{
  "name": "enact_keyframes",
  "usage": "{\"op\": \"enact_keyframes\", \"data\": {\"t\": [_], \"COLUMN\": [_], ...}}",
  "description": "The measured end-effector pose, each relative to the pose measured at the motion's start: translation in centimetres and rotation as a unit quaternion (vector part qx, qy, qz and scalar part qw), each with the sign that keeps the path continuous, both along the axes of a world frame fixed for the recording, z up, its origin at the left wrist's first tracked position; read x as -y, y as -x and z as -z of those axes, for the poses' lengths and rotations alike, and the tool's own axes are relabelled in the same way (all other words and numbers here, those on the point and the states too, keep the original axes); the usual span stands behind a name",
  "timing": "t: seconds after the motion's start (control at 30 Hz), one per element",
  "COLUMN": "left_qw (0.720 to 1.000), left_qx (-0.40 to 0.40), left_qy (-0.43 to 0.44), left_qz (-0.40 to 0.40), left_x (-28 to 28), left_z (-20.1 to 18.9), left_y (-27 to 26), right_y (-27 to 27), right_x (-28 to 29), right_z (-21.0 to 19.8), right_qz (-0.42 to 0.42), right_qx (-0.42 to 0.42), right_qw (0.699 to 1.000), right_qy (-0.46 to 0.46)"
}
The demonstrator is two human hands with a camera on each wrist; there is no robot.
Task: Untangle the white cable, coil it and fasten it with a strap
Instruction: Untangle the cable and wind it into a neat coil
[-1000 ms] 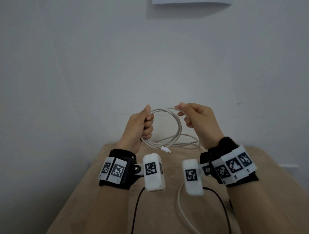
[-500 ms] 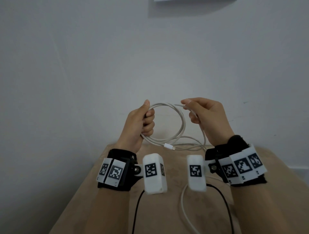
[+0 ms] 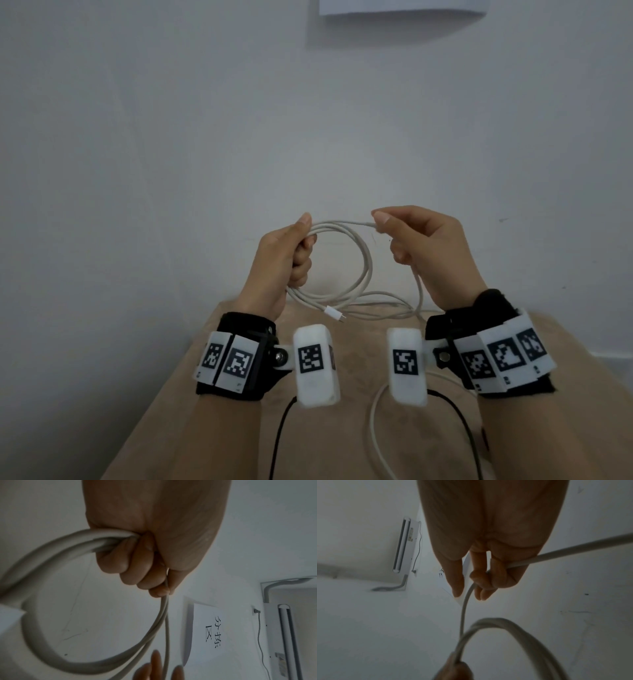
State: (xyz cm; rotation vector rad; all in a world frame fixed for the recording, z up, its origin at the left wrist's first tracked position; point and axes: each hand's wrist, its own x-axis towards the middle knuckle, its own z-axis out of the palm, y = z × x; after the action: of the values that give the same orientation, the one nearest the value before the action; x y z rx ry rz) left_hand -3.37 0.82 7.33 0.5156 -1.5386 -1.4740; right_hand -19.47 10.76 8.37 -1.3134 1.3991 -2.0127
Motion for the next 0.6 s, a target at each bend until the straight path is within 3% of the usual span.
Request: {"op": "enact_keyframes", "data": {"t": [0.27, 0.5, 0.6], "left_qw": [0.977, 0.962, 0.966], "left_qx": [-0.131, -0.153, -0.106], "left_qy": [-0.139, -0.179, -0.169], "left_qz": [0.095, 0.142, 0.165], "left_x": [0.4, 0.5, 0.8], "left_z": [0.1, 0.4, 0.5], "left_y": [0.4, 0.8, 0.4], "right_y": [-0.7, -1.2, -1.0], "right_x": [0.9, 1.2, 1.1], "right_z": [0.9, 0.9, 1.0], "right_qz": [-0.029, -0.069, -0.056], "right_qx": [-0.048, -0.031, -0.045], "right_qw": [0.998, 0.996, 0.997], "right_qy": [-0.035, -0.037, -0.034]}}
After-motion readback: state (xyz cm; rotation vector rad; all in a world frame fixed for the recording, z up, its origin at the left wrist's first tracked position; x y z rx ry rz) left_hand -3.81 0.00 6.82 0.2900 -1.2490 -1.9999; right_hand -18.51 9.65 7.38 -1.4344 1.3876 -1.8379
